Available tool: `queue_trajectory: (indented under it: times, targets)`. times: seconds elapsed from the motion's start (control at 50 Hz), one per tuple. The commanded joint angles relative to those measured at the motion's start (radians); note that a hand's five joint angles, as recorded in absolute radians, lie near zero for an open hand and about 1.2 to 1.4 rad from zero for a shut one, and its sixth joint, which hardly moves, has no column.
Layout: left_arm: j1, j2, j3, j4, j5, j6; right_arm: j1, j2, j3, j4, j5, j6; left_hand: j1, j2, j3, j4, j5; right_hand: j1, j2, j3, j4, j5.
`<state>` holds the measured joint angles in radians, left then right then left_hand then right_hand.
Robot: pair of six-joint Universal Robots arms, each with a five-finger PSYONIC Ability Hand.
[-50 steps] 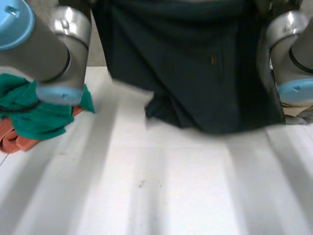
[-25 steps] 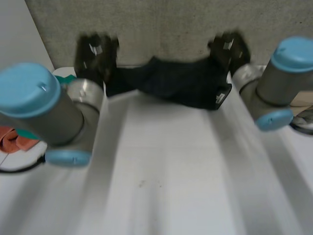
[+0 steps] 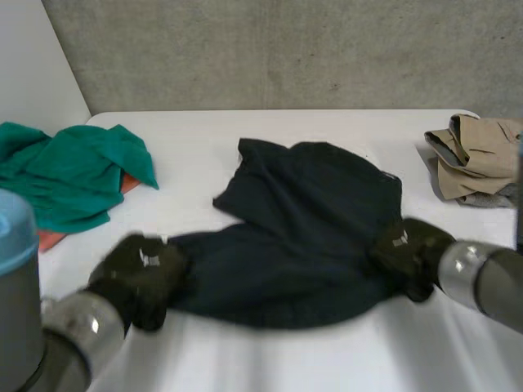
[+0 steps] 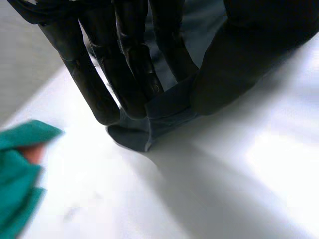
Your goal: Fold the laundry.
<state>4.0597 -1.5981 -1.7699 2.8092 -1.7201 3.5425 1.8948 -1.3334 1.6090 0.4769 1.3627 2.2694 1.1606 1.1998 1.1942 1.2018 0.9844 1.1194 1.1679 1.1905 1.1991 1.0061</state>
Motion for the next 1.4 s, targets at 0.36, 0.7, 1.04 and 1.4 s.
queue_trajectory:
  times: [0.36, 0.7, 1.04, 1.4]
  targets:
    - [-0.044, -0.288, 0.205, 0.130, -0.001, 0.101, -0.120, -0.045, 0.135, -0.180, -0.111, -0.097, 0.236, 0.196, 0.202, 0.194, 0.237, 0.277, 0.228, 0.206, 0.197, 0.216]
    - [0.131, -0.459, 0.728, 1.034, -0.010, 0.185, -0.002, 0.169, -0.520, -0.969, 0.076, 0.306, 0.236, 0.196, 0.202, 0.194, 0.237, 0.277, 0.228, 0.206, 0.197, 0.216]
    - [0.088, -0.301, 0.368, 0.879, -0.016, 0.108, 0.007, 0.307, -0.563, -0.843, -0.037, 0.426, 0.236, 0.196, 0.202, 0.194, 0.237, 0.277, 0.228, 0.206, 0.197, 0.216]
    - [0.036, -0.310, 0.084, 0.699, -0.015, 0.019, 0.001, 0.419, -0.348, -0.319, -0.039, 0.251, 0.236, 0.196, 0.202, 0.194, 0.237, 0.277, 0.228, 0.206, 0.197, 0.216]
